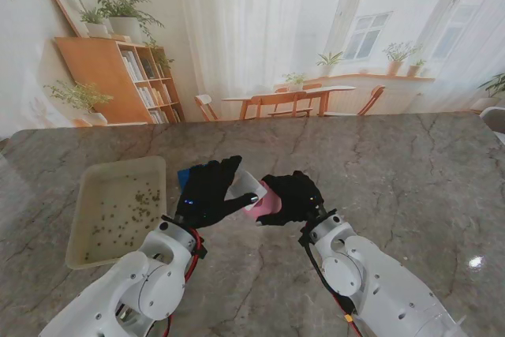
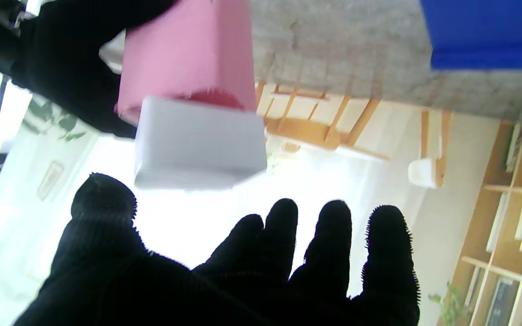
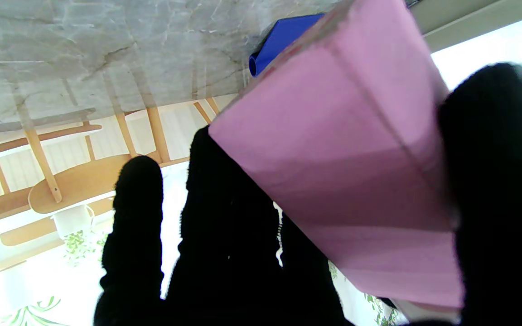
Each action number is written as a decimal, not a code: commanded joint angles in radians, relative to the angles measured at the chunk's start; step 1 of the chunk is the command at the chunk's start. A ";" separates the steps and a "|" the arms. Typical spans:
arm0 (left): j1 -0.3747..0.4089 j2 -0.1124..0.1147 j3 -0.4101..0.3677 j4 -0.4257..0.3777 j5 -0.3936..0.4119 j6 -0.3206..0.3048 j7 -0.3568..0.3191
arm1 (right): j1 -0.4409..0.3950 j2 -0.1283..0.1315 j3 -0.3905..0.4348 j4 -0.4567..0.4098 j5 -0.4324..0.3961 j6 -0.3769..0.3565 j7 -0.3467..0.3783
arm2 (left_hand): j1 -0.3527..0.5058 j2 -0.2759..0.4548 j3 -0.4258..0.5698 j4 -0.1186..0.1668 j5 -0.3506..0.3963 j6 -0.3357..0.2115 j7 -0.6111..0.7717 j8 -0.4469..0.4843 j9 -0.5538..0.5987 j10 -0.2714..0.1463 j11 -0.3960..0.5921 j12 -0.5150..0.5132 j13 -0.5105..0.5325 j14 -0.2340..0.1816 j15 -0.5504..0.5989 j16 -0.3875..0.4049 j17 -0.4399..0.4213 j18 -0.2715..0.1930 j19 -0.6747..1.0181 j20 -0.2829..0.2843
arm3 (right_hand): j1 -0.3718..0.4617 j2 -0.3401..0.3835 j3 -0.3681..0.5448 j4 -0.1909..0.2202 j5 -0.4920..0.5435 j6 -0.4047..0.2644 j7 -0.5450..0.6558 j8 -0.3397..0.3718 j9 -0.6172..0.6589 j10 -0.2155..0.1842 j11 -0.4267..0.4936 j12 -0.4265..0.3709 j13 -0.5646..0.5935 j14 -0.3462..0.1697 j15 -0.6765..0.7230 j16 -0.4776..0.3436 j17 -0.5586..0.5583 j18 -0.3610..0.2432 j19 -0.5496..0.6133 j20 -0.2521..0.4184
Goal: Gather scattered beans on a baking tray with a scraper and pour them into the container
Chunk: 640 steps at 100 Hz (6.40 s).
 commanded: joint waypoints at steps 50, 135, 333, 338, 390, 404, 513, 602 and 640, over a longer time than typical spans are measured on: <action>0.021 0.072 -0.342 -0.038 0.063 -0.656 -0.248 | -0.007 -0.009 0.012 0.000 0.015 -0.050 -0.013 | 0.174 -0.118 0.033 0.017 -0.125 -0.003 -0.092 -0.261 -0.249 -0.039 -0.038 -0.085 -0.200 -0.093 -0.067 -0.143 -0.019 -0.128 -0.236 -0.169 | 0.303 0.200 0.188 0.103 0.035 -0.299 0.196 0.046 0.032 -0.172 0.143 0.033 -0.006 -0.069 -0.054 -0.027 -0.007 -0.015 0.001 0.003; -0.167 0.068 -0.143 0.127 0.045 -0.693 -0.192 | -0.013 -0.010 0.004 -0.019 0.003 -0.075 -0.031 | 0.281 -0.154 0.029 0.000 0.107 -0.263 0.174 0.256 0.148 -0.257 0.164 0.225 0.114 -0.200 0.059 0.022 0.083 -0.158 0.037 -0.084 | 0.296 0.186 0.203 0.101 0.045 -0.303 0.192 0.047 0.046 -0.173 0.131 0.046 0.008 -0.070 -0.071 -0.016 0.013 -0.018 -0.011 -0.008; 0.000 0.080 -0.300 -0.026 0.222 -0.661 -0.160 | -0.044 -0.008 0.014 -0.060 -0.015 -0.065 -0.048 | 0.147 -0.086 0.028 0.018 -0.124 0.022 -0.098 -0.340 -0.255 -0.060 -0.044 -0.103 -0.209 -0.115 -0.072 -0.150 -0.055 -0.124 -0.241 -0.146 | 0.298 0.191 0.199 0.100 0.041 -0.301 0.190 0.051 0.041 -0.171 0.131 0.048 0.004 -0.068 -0.065 -0.012 0.009 -0.015 -0.004 -0.008; -0.026 0.082 -0.277 -0.005 0.230 -0.674 -0.148 | -0.043 -0.008 0.013 -0.060 -0.016 -0.067 -0.048 | 0.149 -0.087 0.029 0.017 -0.124 0.020 -0.096 -0.350 -0.264 -0.054 -0.044 -0.101 -0.215 -0.112 -0.069 -0.149 -0.060 -0.125 -0.227 -0.151 | 0.298 0.191 0.199 0.101 0.041 -0.301 0.190 0.051 0.042 -0.171 0.131 0.048 0.005 -0.068 -0.066 -0.012 0.009 -0.015 -0.005 -0.008; -0.135 0.073 -0.158 0.097 0.139 -0.684 -0.143 | -0.039 -0.007 0.007 -0.058 -0.021 -0.074 -0.052 | 0.217 -0.132 0.029 0.004 0.060 -0.195 0.137 0.195 0.142 -0.277 0.203 0.327 0.114 -0.206 0.077 0.077 0.071 -0.152 0.062 -0.043 | 0.299 0.189 0.201 0.101 0.043 -0.297 0.191 0.050 0.044 -0.168 0.131 0.049 0.006 -0.066 -0.066 -0.010 0.012 -0.015 -0.006 -0.010; -0.135 0.068 -0.140 0.099 0.122 -0.657 -0.133 | -0.042 -0.007 0.007 -0.062 -0.022 -0.067 -0.053 | 0.223 -0.134 0.028 0.003 0.143 -0.285 0.283 0.423 0.254 -0.334 0.447 0.596 0.225 -0.239 0.191 0.258 0.112 -0.177 0.129 0.010 | 0.302 0.186 0.203 0.101 0.044 -0.291 0.191 0.050 0.045 -0.163 0.132 0.049 0.007 -0.062 -0.062 -0.008 0.011 -0.012 -0.004 -0.009; -0.093 0.023 0.093 -0.043 0.121 0.073 -0.110 | -0.050 -0.009 0.009 -0.069 -0.015 -0.052 -0.048 | 0.166 -0.052 0.015 0.008 0.309 -0.065 0.286 0.303 0.379 -0.066 0.566 0.598 0.230 0.039 0.432 0.366 0.069 0.034 0.284 0.118 | 0.303 0.179 0.210 0.098 0.047 -0.282 0.190 0.050 0.047 -0.154 0.137 0.045 0.007 -0.055 -0.049 -0.006 0.010 -0.002 0.003 -0.005; 0.110 0.060 -0.361 -0.159 0.155 -0.527 -0.165 | -0.048 -0.005 0.012 -0.070 -0.028 -0.058 -0.048 | 0.197 -0.107 0.023 0.022 -0.132 -0.069 -0.067 -0.082 -0.167 -0.080 -0.035 -0.075 -0.144 -0.114 -0.080 -0.124 -0.020 -0.092 -0.208 -0.084 | 0.306 0.218 0.176 0.097 0.024 -0.306 0.188 0.051 0.026 -0.178 0.127 0.045 -0.009 -0.068 -0.073 -0.017 0.001 -0.018 -0.008 -0.009; -0.010 0.097 -0.312 -0.062 0.328 -0.723 -0.179 | -0.039 -0.006 0.005 -0.062 -0.033 -0.083 -0.063 | 0.257 -0.141 0.042 0.019 -0.128 -0.068 -0.117 -0.471 -0.291 -0.019 -0.058 -0.091 -0.230 -0.083 -0.048 -0.124 -0.047 -0.123 -0.159 -0.144 | 0.305 0.222 0.163 0.100 0.025 -0.317 0.191 0.050 0.028 -0.189 0.122 0.046 -0.003 -0.077 -0.087 -0.023 0.002 -0.025 -0.011 -0.011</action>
